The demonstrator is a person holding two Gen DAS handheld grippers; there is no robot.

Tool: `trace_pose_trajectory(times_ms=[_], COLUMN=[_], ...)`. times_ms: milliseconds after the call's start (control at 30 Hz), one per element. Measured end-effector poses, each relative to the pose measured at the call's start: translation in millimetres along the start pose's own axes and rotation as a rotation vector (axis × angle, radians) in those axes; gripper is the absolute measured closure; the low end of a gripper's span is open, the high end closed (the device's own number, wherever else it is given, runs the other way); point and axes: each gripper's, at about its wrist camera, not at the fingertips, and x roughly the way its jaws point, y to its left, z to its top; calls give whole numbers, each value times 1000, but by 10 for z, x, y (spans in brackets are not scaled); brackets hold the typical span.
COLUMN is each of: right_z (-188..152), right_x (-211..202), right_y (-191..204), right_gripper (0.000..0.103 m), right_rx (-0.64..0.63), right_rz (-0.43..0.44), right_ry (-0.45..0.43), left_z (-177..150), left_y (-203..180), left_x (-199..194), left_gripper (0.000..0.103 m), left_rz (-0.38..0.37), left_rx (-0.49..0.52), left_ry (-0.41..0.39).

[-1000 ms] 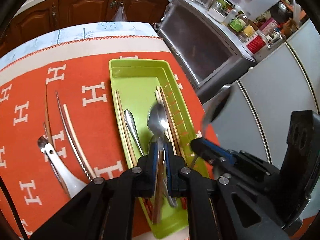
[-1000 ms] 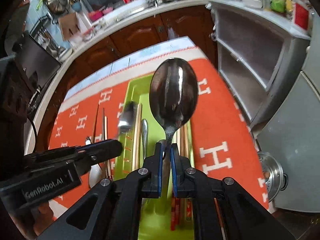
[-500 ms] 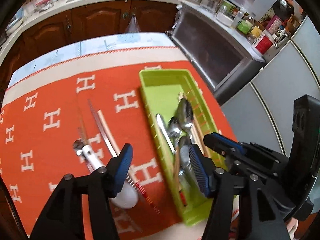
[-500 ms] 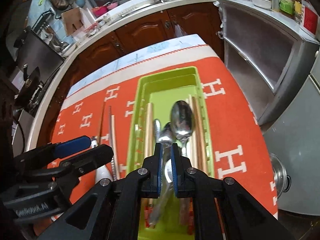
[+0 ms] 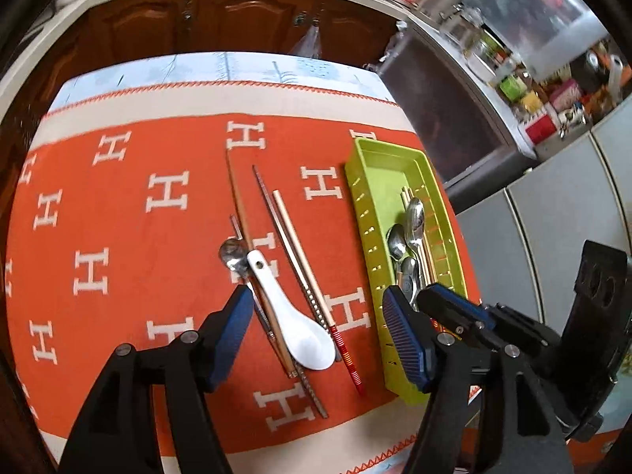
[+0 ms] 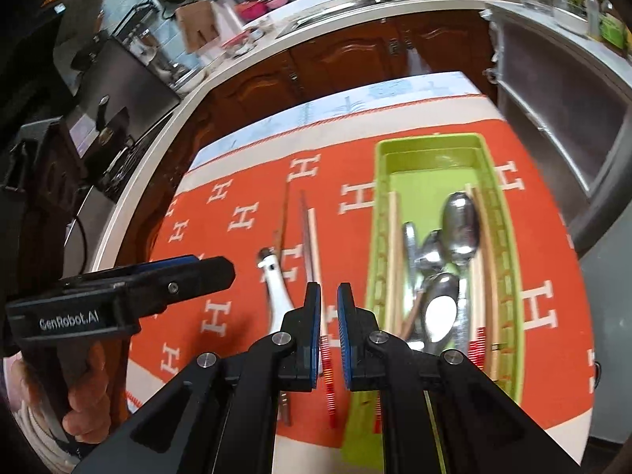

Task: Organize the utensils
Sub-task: 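Grasp the white ceramic spoon with the right tool while the left tool returns over the utensils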

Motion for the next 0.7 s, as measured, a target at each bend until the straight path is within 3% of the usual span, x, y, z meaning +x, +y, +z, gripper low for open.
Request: trace_pose_trajectory(times_ms=[100, 400, 500, 633, 700], right_z=[-20, -112, -109, -76, -43], right_x=[101, 621, 829, 1065, 1176], right_y=[108, 394, 460, 533, 564], right_gripper=[94, 94, 93, 78, 77], right_rx=[-19, -74, -93, -111, -117], right_rz=[27, 44, 44, 20, 6], right_ry=[25, 110, 140, 155, 164], left_z=[-62, -270, -341, -400, -411], left_y=[145, 593, 698, 841, 902], left_x=[15, 303, 395, 499, 528], left_gripper=[39, 71, 72, 74, 74], left_rz=[0, 16, 32, 12, 7], left_rx=[-27, -83, -82, -108, -117], left_ry=[-8, 50, 65, 86, 88])
